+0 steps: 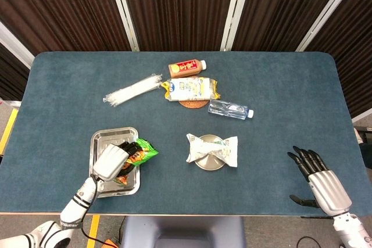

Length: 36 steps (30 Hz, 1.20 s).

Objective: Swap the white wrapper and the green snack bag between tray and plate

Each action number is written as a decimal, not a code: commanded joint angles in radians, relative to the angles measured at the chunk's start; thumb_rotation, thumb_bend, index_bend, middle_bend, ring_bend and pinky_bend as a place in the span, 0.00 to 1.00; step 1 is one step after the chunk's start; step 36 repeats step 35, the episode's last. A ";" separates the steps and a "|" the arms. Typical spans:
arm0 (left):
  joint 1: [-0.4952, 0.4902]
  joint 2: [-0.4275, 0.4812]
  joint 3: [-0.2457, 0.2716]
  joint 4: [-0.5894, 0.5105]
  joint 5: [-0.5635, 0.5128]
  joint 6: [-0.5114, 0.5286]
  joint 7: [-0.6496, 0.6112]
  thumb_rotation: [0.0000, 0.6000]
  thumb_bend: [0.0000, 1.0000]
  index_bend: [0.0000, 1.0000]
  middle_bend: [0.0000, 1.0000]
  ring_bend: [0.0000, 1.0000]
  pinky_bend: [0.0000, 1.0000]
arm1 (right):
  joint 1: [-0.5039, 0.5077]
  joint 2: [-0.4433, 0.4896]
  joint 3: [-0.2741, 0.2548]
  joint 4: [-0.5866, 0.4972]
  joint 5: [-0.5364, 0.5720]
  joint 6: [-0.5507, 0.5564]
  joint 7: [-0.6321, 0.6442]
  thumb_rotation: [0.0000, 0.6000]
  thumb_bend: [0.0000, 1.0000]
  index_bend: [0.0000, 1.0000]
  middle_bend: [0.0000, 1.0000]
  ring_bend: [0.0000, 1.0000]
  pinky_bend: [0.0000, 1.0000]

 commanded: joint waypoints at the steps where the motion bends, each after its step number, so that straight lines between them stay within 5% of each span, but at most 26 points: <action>1: 0.034 0.017 0.036 0.142 -0.032 -0.008 -0.113 1.00 0.46 0.45 0.38 0.42 0.67 | -0.002 -0.003 0.002 -0.001 0.002 -0.004 -0.011 1.00 0.15 0.00 0.00 0.00 0.00; 6: 0.036 0.036 0.054 0.145 -0.060 -0.064 -0.138 1.00 0.42 0.17 0.07 0.04 0.17 | 0.003 -0.015 0.002 -0.002 0.007 -0.031 -0.036 1.00 0.15 0.00 0.00 0.00 0.00; 9: 0.045 0.044 0.045 0.106 -0.061 -0.034 -0.131 1.00 0.39 0.03 0.00 0.00 0.07 | 0.005 -0.020 0.003 -0.004 0.010 -0.041 -0.048 1.00 0.15 0.00 0.00 0.00 0.00; 16: 0.077 0.118 0.055 -0.065 -0.054 0.017 -0.122 1.00 0.38 0.00 0.00 0.00 0.03 | 0.001 -0.018 0.005 -0.007 0.009 -0.038 -0.049 1.00 0.15 0.00 0.00 0.00 0.00; 23: 0.215 0.267 0.149 -0.239 0.055 0.234 -0.097 1.00 0.37 0.00 0.00 0.00 0.02 | -0.010 -0.009 0.011 -0.023 0.040 -0.046 -0.100 1.00 0.15 0.00 0.00 0.00 0.00; 28: 0.395 0.298 0.225 -0.187 0.068 0.441 -0.160 1.00 0.40 0.00 0.00 0.00 0.02 | -0.039 -0.030 0.041 -0.048 0.106 -0.021 -0.247 1.00 0.15 0.00 0.00 0.00 0.00; 36: 0.438 0.328 0.190 -0.199 0.024 0.453 -0.039 1.00 0.42 0.00 0.00 0.00 0.02 | -0.056 -0.052 0.046 -0.071 0.116 -0.010 -0.338 1.00 0.15 0.00 0.00 0.00 0.00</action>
